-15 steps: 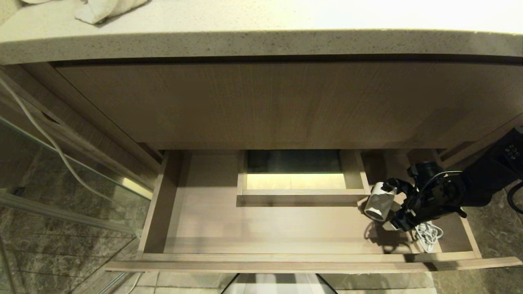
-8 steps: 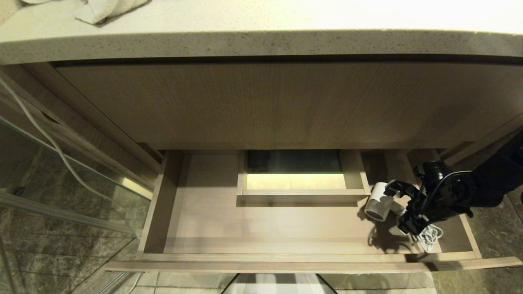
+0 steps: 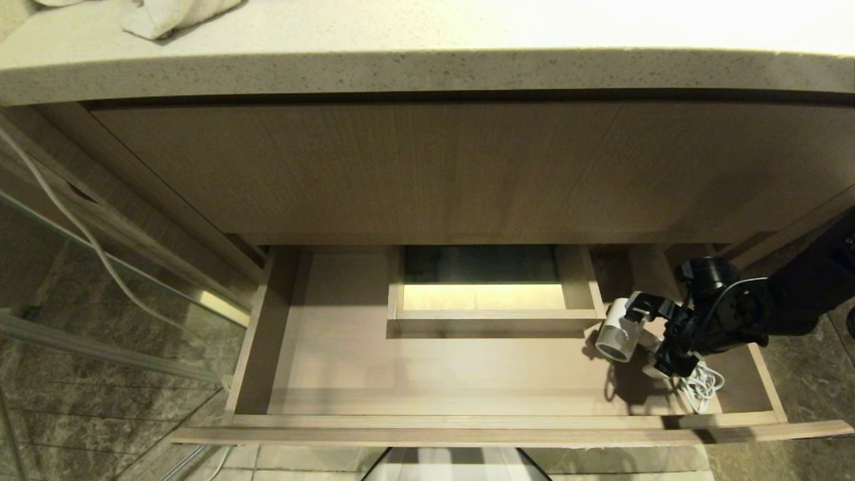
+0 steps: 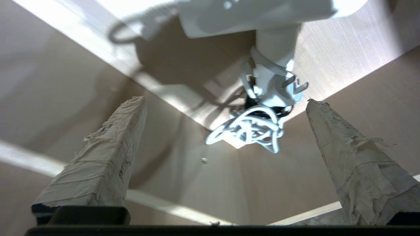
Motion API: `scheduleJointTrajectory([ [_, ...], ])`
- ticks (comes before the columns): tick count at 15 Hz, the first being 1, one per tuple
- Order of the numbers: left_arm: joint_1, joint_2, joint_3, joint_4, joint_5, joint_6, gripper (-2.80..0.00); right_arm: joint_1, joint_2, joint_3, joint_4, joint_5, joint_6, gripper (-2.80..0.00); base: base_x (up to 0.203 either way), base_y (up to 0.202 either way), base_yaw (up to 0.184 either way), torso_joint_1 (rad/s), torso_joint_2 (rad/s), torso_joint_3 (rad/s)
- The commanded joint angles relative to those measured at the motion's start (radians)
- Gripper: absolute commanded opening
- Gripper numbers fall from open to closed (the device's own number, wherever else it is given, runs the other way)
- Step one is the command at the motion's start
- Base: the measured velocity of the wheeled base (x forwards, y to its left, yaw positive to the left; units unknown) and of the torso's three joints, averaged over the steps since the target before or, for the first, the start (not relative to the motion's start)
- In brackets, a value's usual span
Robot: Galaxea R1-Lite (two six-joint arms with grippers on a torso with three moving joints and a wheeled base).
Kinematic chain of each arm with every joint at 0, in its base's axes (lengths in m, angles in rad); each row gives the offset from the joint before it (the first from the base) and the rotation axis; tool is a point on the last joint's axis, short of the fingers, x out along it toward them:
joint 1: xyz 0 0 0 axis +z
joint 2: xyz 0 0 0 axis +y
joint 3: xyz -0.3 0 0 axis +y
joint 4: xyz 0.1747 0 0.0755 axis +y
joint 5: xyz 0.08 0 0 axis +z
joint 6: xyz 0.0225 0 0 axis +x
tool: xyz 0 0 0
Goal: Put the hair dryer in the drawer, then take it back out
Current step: Take the hairdryer out
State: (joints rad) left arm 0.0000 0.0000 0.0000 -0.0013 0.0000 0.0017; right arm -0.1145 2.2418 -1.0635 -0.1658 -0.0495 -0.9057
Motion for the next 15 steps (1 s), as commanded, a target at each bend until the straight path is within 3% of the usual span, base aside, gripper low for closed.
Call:
scheduleJointTrajectory([
  [1,0.0,-0.002,0.0,0.0,0.0,0.0,-2.8,-0.002,0.055,-0.03,-0.026,-0.047,-0.005,0.0,0.0,0.0,0.0,0.0,0.0,0.0],
  [4,0.0,0.0,0.0,0.0,0.0,0.0,-2.8,-0.007,0.082,-0.052,-0.02,-0.085,0.001,0.0,0.0,0.0,0.0,0.0,0.0,0.0],
  [15,0.0,0.0,0.0,0.0,0.0,0.0,-2.8,-0.051,0.224,-0.144,-0.049,-0.048,-0.004,0.0,0.0,0.0,0.0,0.0,0.0,0.0],
])
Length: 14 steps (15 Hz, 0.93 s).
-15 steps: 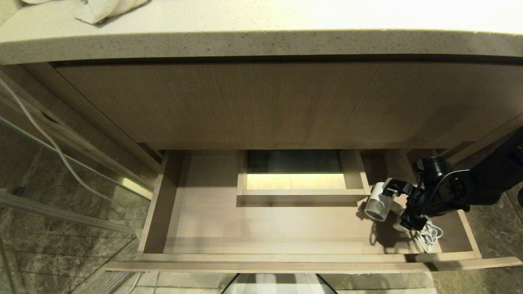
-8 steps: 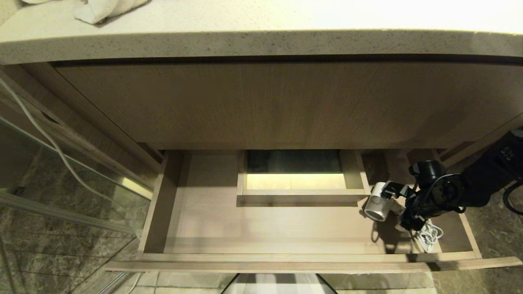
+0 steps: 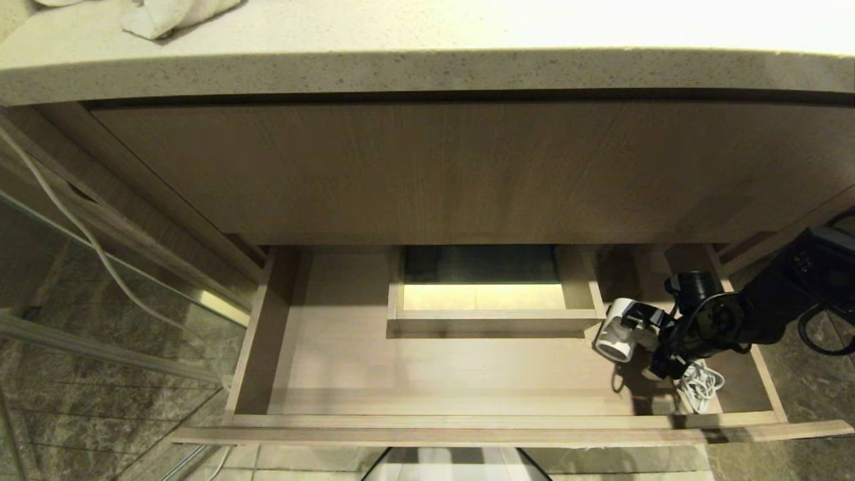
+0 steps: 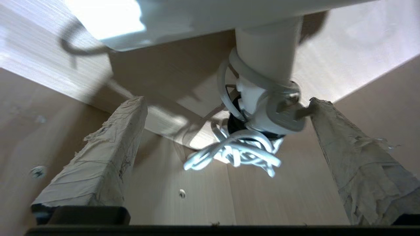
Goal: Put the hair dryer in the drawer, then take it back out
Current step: Take the hairdryer out
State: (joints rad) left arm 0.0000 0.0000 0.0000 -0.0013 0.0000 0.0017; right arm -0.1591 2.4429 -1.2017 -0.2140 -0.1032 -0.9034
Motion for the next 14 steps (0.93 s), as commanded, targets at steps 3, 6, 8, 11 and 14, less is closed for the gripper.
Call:
scheduleJointTrajectory([
  [3,0.0,0.0,0.0,0.0,0.0,0.0,-2.8,-0.017,0.051,-0.027,-0.015,0.011,-0.007,0.0,0.0,0.0,0.0,0.0,0.0,0.0],
  [6,0.0,0.0,0.0,0.0,0.0,0.0,-2.8,-0.03,0.072,-0.039,-0.029,0.014,-0.008,0.0,0.0,0.0,0.0,0.0,0.0,0.0],
  [8,0.0,-0.001,0.0,0.0,0.0,0.0,-2.8,-0.041,0.093,-0.051,-0.048,0.014,-0.008,0.0,0.0,0.0,0.0,0.0,0.0,0.0],
  [11,0.0,0.0,0.0,0.0,0.0,0.0,-2.8,-0.051,0.128,-0.082,-0.047,0.014,-0.008,0.0,0.0,0.0,0.0,0.0,0.0,0.0],
  [14,0.0,-0.002,0.0,0.0,0.0,0.0,-2.8,-0.059,0.131,-0.082,-0.048,0.026,-0.009,0.0,0.0,0.0,0.0,0.0,0.0,0.0],
])
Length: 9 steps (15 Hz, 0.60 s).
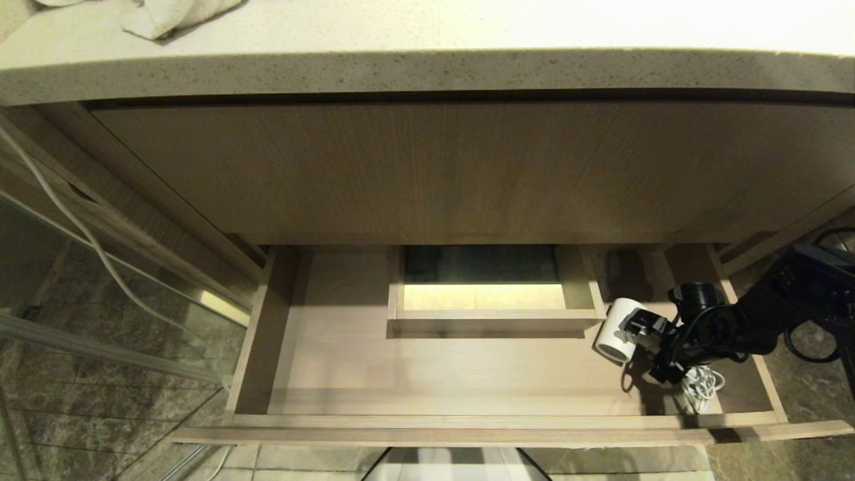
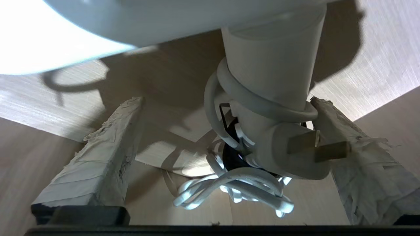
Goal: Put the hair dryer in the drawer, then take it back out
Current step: Take the hairdryer out
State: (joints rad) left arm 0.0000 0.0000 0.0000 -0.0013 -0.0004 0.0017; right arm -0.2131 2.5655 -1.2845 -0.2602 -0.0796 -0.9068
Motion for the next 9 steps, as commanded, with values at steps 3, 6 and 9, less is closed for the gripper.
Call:
scheduleJointTrajectory([
  [3,0.0,-0.002,0.0,0.0,0.0,0.0,-2.8,-0.026,0.004,0.011,-0.003,0.013,-0.03,0.0,0.0,0.0,0.0,0.0,0.0,0.0],
  [6,0.0,0.0,0.0,0.0,0.0,0.0,-2.8,-0.032,0.001,-0.008,-0.004,0.043,-0.043,0.0,0.0,0.0,0.0,0.0,0.0,0.0],
  [9,0.0,-0.002,0.0,0.0,0.0,0.0,-2.8,-0.032,-0.057,0.003,0.016,0.047,-0.046,0.0,0.0,0.0,0.0,0.0,0.0,0.0],
])
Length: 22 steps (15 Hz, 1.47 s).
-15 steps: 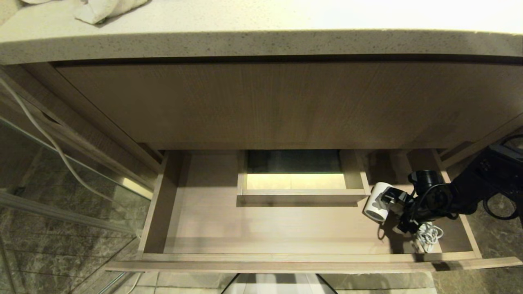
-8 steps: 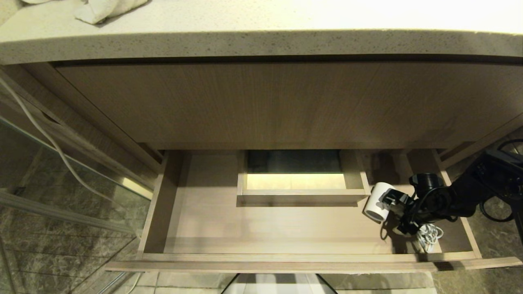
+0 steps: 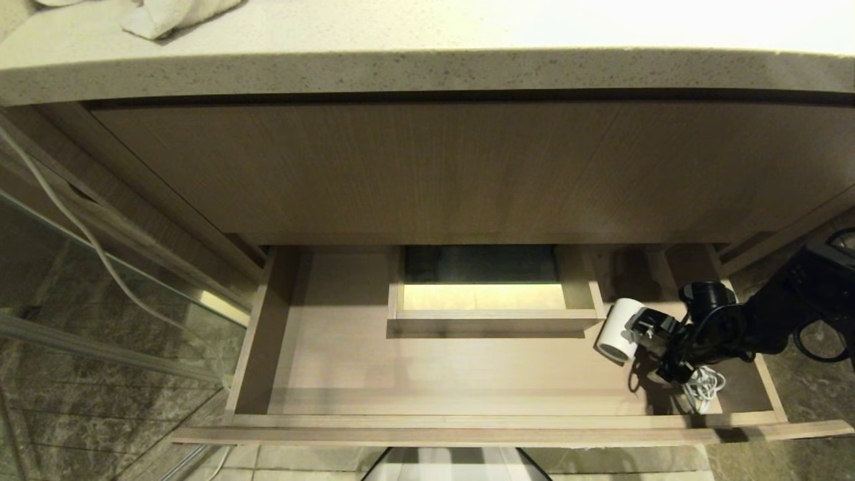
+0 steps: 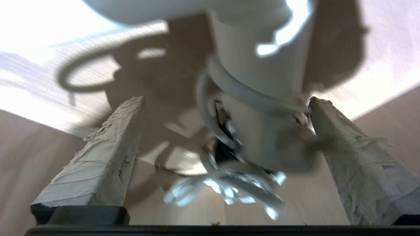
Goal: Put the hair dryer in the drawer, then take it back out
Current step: Take the hairdryer out
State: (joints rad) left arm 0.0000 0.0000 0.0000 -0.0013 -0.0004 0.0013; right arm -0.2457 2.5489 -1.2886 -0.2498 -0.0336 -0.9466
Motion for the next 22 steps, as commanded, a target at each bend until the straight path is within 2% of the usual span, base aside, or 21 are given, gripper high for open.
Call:
scheduleJointTrajectory([
  [1,0.0,-0.002,0.0,0.0,0.0,0.0,-2.8,0.0,-0.083,0.017,0.023,0.0,-0.006,0.0,0.0,0.0,0.0,0.0,0.0,0.0],
  [7,0.0,-0.001,0.0,0.0,0.0,0.0,-2.8,-0.018,-0.241,0.114,0.068,0.0,-0.006,0.0,0.0,0.0,0.0,0.0,0.0,0.0],
  [11,0.0,-0.001,0.0,0.0,0.0,0.0,-2.8,-0.018,-0.244,0.146,0.071,-0.005,-0.004,0.0,0.0,0.0,0.0,0.0,0.0,0.0],
  [16,0.0,-0.002,0.0,0.0,0.0,0.0,-2.8,-0.015,-0.28,0.163,0.114,0.039,-0.001,0.0,0.0,0.0,0.0,0.0,0.0,0.0],
  [22,0.0,-0.002,0.0,0.0,0.0,0.0,-2.8,-0.043,-0.384,0.245,0.317,0.07,-0.001,0.0,0.0,0.0,0.0,0.0,0.0,0.0],
])
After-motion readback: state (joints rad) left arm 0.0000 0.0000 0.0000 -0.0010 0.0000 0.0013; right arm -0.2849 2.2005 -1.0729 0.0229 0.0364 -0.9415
